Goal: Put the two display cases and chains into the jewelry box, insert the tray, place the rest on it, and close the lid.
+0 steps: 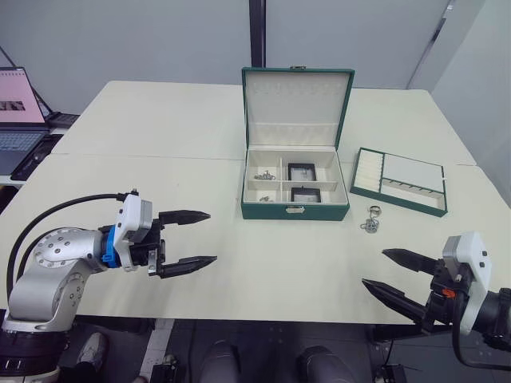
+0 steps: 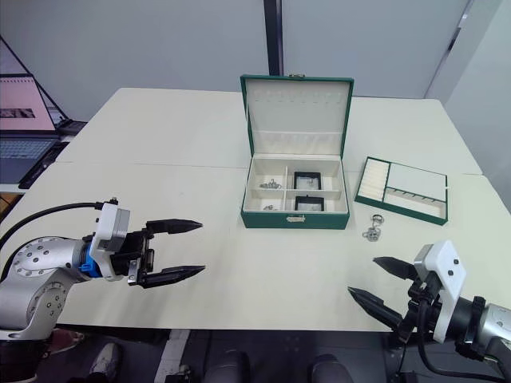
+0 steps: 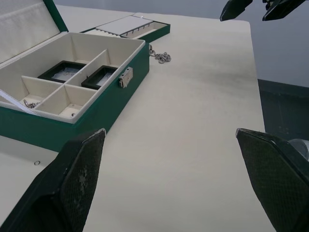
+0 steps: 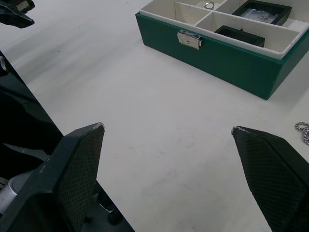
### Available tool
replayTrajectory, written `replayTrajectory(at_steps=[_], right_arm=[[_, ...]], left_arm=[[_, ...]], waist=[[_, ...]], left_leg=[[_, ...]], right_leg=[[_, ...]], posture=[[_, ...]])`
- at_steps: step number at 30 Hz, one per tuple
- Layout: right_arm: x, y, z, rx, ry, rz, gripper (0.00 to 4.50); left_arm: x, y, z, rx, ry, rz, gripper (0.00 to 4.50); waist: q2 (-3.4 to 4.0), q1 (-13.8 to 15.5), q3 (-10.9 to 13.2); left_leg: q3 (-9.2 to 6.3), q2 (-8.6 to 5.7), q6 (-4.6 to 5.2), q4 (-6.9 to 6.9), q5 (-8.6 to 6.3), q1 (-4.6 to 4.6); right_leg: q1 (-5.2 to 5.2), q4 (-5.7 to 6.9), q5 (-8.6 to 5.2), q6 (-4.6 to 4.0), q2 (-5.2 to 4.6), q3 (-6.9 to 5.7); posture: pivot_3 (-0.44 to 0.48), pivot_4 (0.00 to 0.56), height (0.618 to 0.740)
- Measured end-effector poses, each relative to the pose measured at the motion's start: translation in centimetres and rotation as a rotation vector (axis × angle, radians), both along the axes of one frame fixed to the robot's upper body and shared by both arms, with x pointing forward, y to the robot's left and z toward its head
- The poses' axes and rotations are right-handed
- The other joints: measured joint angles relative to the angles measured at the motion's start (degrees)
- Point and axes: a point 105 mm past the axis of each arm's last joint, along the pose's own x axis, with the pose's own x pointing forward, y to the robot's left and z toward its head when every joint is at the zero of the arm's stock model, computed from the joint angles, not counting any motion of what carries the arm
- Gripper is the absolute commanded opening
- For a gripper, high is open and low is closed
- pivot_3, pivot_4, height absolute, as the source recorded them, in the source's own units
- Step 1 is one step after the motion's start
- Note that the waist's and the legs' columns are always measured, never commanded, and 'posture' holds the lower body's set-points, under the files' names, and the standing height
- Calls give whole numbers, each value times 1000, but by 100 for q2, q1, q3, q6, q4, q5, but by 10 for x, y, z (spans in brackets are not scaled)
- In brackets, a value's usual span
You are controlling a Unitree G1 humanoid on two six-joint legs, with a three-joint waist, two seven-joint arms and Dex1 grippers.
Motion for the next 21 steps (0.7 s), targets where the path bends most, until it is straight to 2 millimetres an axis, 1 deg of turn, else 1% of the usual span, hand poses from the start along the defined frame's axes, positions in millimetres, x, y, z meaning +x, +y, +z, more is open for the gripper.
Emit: replayTrajectory(at_steps=[5,12,15,21], right_arm=[[2,-1,2,-10,-6,4,4478],[6,-4,4,-21,-19,-14,4478],[6,-6,3,-23,-15,-21,4478],[5,-10,3,-34,-11,-42,4478]], left_arm=[[1,0,2,-8,0,7,4500],[11,-7,14,-41,-28,28,4500],[13,-12,12,-54,-15,29,4500],[15,-15,15,-57,-7,35,4500]], waist=[[0,0,0],[0,3,0],[0,3,0],[-1,2,0]], left_leg=[[0,0,0,0,0,0],[0,0,-1,1,1,0],[0,0,-4,1,2,0],[0,0,-5,2,3,0]], right_leg=[[0,0,0,0,0,0],[1,0,0,0,0,0],[1,1,0,0,0,0],[2,1,0,0,0,0]], posture=[[0,150,740],[0,150,740],[0,150,740],[0,150,740]])
